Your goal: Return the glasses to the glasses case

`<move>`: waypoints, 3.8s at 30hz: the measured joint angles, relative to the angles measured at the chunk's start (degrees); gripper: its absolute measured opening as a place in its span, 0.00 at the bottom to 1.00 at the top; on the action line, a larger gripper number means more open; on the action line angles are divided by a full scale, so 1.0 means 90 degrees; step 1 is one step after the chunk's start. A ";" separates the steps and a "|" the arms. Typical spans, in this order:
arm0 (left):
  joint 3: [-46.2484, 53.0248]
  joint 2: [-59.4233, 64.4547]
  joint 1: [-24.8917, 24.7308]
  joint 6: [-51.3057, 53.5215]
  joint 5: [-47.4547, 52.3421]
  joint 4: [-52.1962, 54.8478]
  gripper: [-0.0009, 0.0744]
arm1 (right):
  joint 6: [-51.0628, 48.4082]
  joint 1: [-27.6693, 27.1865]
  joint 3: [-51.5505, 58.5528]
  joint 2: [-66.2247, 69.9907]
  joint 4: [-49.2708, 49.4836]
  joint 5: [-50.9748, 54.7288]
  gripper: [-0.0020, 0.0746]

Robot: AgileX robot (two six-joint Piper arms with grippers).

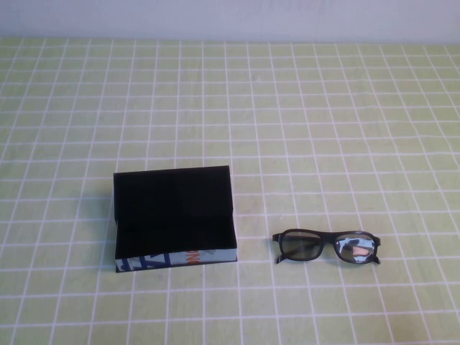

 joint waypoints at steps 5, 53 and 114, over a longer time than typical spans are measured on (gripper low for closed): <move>0.0000 0.0000 0.0000 0.0000 0.0000 0.0000 0.01 | 0.0000 0.0000 0.0000 0.0000 0.0609 0.0003 0.01; 0.0000 0.0000 0.0000 0.0000 0.0000 0.0000 0.01 | -0.2079 0.1481 -0.5339 0.7294 0.1109 0.3957 0.01; 0.0000 0.0000 0.0000 0.0000 0.0000 0.0000 0.01 | -0.5976 0.2486 -0.9325 1.2679 -0.1172 0.4514 0.46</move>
